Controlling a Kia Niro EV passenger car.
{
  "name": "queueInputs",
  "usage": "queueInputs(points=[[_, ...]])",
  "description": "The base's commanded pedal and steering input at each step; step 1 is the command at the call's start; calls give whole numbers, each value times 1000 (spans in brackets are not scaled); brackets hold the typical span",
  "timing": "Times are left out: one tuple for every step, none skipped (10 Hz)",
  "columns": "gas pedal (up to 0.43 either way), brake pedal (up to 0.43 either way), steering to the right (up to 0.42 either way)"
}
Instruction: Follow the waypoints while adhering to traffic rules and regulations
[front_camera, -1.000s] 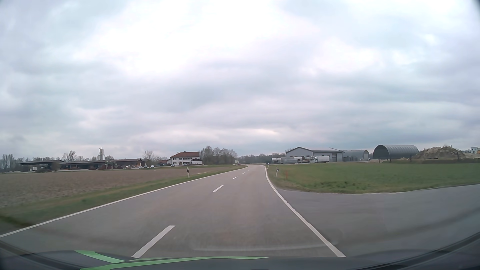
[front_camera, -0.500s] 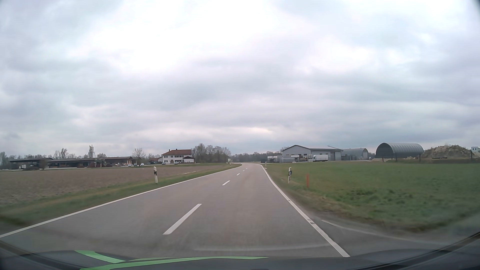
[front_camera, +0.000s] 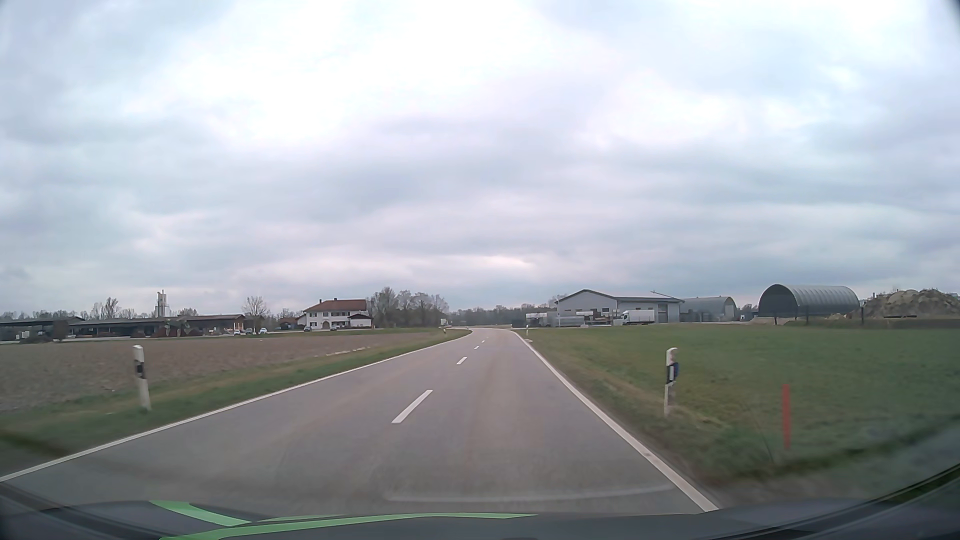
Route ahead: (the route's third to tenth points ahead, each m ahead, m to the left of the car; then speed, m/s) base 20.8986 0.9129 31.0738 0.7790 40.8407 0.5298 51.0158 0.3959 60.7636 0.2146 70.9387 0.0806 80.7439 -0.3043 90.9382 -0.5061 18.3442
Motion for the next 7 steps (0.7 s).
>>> queueInputs(points=[[268,0,13],[268,0,13],[268,0,13],[268,0,13],[268,0,13],[268,0,12],[268,0,12]])
